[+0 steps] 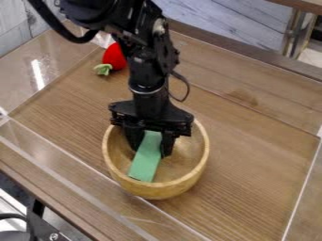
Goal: Remove the green stick from the brown bowl and put it on the table
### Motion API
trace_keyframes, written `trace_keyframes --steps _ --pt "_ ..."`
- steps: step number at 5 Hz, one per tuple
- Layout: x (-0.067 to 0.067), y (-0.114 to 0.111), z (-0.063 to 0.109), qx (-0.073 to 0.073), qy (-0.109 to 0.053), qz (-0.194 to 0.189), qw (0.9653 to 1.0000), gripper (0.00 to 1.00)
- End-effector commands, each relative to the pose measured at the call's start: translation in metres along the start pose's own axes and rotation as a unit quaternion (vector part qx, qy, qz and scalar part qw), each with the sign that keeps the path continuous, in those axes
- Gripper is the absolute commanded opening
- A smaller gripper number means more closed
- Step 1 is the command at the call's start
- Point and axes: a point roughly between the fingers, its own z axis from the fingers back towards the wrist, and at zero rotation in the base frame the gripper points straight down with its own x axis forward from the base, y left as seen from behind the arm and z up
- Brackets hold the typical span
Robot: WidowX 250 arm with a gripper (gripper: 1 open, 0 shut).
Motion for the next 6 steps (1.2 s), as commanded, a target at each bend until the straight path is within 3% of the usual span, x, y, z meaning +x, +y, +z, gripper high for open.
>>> trace_keyframes --steps 1,3,6 --pt "0.0 -0.003 0.013 -0.003 -0.019 0.0 0.9998 0.0" --pt "0.015 0.008 0.01 -0.002 -0.018 0.007 0.9998 0.0" --pt "0.014 0.008 0.006 -0.002 -0.014 -0.036 0.9993 0.0"
